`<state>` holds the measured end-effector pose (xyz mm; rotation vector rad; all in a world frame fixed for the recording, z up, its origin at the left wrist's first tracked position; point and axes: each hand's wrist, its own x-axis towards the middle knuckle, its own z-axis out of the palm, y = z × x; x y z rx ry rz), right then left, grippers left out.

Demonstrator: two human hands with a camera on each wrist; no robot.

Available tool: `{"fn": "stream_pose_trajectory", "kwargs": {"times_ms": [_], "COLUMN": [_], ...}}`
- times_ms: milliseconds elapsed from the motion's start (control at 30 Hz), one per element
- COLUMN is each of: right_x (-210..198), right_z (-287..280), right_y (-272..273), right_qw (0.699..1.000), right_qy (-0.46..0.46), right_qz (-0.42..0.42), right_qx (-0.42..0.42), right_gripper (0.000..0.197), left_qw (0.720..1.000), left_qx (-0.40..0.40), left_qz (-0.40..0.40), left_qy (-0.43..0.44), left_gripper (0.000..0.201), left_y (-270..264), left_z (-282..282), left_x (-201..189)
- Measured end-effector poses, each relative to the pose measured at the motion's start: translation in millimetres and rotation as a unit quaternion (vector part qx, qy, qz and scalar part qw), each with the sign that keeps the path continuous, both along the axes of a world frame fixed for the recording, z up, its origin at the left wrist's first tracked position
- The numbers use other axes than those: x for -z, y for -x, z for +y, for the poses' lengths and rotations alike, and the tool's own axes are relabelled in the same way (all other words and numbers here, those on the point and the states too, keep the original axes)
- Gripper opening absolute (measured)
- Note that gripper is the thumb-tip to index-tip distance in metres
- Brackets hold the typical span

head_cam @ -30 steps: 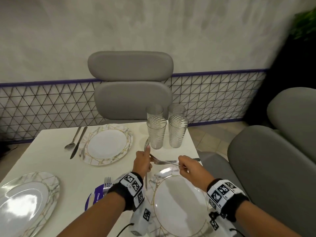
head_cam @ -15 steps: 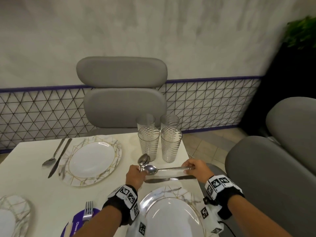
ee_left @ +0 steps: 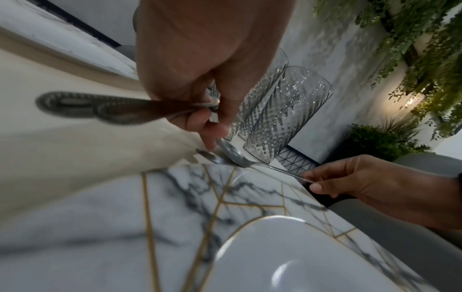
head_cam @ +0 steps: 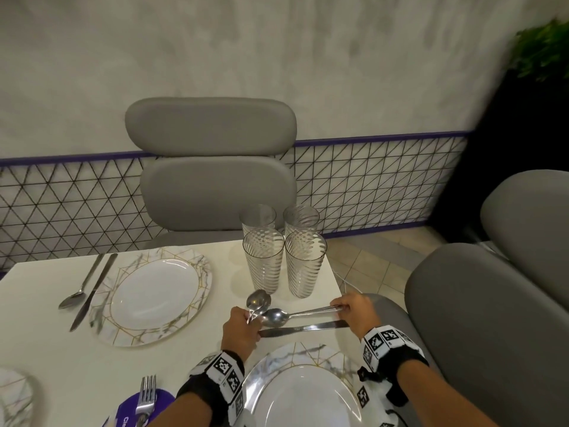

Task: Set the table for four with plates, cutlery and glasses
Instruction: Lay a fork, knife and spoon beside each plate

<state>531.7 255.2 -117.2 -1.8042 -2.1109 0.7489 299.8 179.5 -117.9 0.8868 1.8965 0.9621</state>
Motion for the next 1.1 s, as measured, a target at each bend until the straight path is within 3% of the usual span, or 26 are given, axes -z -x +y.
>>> {"fn": "stream_pose_trajectory", "kwargs": {"times_ms": [233,500,633,833,1100], "right_x": [8,10,8,15,25], "right_z": [2,1,-1,-4,-4], "right_y": [0,-1,-9,-15,-18], "right_qw": [1.000,1.000,0.998,0.999,1.000], "right_qy": [0.000,0.016,0.014,0.007,-0.006], "right_qz": [-0.016,-0.014,0.007,0.012,-0.007], "right_qx": [-0.007,0.022,0.053,0.041,0.004], "right_gripper": [0.030,0.026,0.030,0.043,0.045], "left_qw": [0.992,0.943,0.933,0.935,0.921], "left_qx": [0.051,0.157,0.210,0.237,0.269], "left_qz": [0.112,0.284,0.288,0.264,0.282], "left_qy": [0.032,0.073,0.044,0.014,0.021], "left_gripper": [0.019,0.022,0.015,0.039,0.046], "left_y": [19,26,23,15,9], "left_z": [-8,-16,-19,-19,-21], "left_x": [-9,-16,-12,-10,-12]}}
